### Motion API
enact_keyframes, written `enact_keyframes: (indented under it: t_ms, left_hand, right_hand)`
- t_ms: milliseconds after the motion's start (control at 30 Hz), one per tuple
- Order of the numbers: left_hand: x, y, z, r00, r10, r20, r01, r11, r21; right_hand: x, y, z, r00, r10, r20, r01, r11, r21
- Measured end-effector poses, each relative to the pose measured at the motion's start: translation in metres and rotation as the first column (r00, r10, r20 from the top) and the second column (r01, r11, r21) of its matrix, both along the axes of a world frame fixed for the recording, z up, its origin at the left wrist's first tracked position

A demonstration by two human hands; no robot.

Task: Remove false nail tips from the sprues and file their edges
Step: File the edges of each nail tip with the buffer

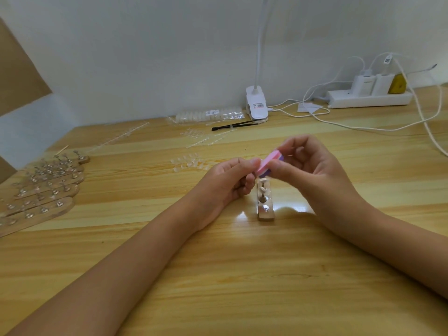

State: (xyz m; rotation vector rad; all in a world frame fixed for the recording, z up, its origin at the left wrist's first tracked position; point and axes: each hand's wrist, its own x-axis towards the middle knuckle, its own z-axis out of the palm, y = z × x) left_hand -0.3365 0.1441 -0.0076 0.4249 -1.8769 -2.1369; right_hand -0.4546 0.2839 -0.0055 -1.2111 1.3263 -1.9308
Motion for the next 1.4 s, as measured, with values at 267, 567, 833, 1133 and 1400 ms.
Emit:
enact_keyframes:
  t_ms: [267,567,833,1133,1400]
  left_hand:
    - [0.001,0.003,0.000,1.000,0.019,-0.009,-0.019,0.997,-0.073]
    - [0.001,0.004,0.001,1.000,0.005,-0.006,-0.006,0.998,-0.070]
    - [0.002,0.003,0.000,1.000,0.013,-0.002,-0.014,0.999,-0.050]
    - [0.002,0.003,0.000,1.000,0.022,-0.009,-0.022,0.998,-0.055]
    - [0.003,0.004,0.002,1.000,0.014,0.002,-0.014,0.998,-0.058]
  right_hand:
    - [0.003,0.001,-0.001,0.996,0.044,-0.080,-0.043,0.999,0.019]
    - [0.005,0.001,0.001,0.999,0.029,-0.039,-0.029,0.999,0.019]
    - [-0.003,0.003,0.004,0.998,-0.046,0.036,0.047,0.999,-0.011]
    - [-0.005,0.005,0.007,1.000,0.010,0.002,-0.010,1.000,0.008]
    - [-0.013,0.006,0.006,0.995,-0.084,0.050,0.088,0.994,-0.068]
